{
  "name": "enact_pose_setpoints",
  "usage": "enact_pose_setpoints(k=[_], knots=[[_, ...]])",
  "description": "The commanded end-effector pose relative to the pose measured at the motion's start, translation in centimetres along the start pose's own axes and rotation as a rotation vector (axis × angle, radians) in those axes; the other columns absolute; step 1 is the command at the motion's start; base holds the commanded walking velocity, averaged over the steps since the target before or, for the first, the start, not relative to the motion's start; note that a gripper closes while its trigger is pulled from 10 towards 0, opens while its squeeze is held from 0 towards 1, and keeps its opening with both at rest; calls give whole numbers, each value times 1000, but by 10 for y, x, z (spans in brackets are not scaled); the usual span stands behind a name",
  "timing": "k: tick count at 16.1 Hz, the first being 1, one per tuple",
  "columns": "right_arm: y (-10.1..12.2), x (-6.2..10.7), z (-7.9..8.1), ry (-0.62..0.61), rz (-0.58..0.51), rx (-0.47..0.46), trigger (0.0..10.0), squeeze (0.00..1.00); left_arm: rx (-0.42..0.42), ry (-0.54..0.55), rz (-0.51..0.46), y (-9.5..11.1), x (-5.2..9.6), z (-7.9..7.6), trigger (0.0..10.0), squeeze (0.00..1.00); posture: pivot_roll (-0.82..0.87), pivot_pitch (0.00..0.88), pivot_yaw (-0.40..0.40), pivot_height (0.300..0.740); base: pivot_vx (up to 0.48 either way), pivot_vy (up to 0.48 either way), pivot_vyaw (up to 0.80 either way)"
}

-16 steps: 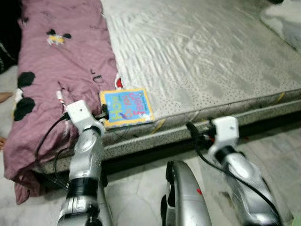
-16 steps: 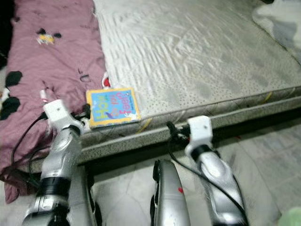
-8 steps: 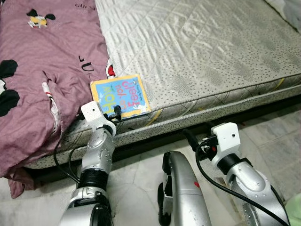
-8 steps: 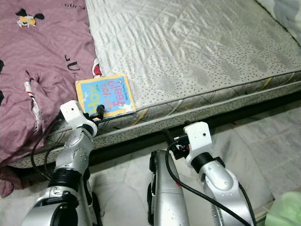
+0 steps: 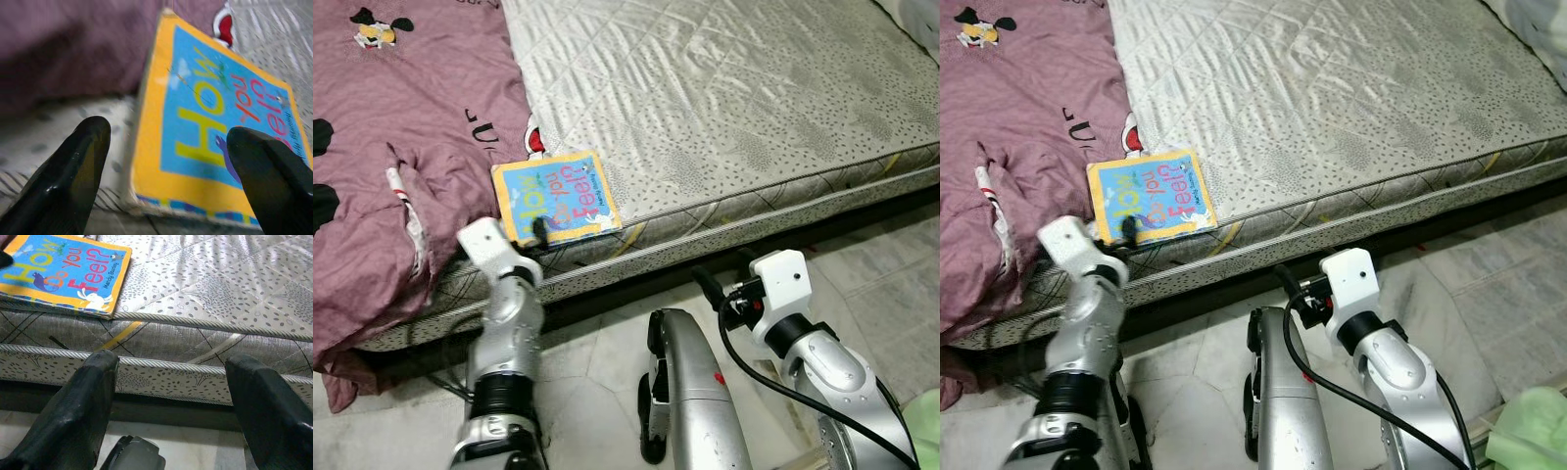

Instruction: Clean up the room

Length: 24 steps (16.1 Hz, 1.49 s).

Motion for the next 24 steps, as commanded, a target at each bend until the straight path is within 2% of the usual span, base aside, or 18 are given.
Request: enact_pose_setpoints(k=[1, 4, 20, 22, 24], knots=[[-4, 1, -3, -14, 19, 8, 10000, 0, -24, 29, -9, 0, 2, 6, 10000, 0, -174, 241, -85, 540, 0, 0, 0], [-4, 1, -4, -19, 18, 12, 10000, 0, -40, 49, -6, 1, 2, 12, 10000, 0, -174, 236, -84, 540, 0, 0, 0], [-4, 1, -4, -20, 17, 13, 10000, 0, -52, 48, 2, -1, 1, 13, 10000, 0, -175, 234, -84, 540, 0, 0, 0], [1, -2, -7, -20, -1, 60, 10000, 0, -65, 47, 115, -14, -20, 25, 10000, 0, -214, 203, -95, 540, 0, 0, 0], [3, -3, -8, -20, -9, 80, 10000, 0, -64, 58, 162, -17, -27, 31, 10000, 0, -214, 201, -95, 540, 0, 0, 0]])
Point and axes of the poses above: a point about 5 cm out from each wrist's last joint towards the gripper, its own x axis pointing back from the gripper into the wrist, its own y axis along the axis of the wrist's last joint, z = x × y, the point moved 2 cm from there along -x, pointing out of the wrist towards the gripper, and after that the axes turned 8 degrees about -x, right-handed, at the moved point
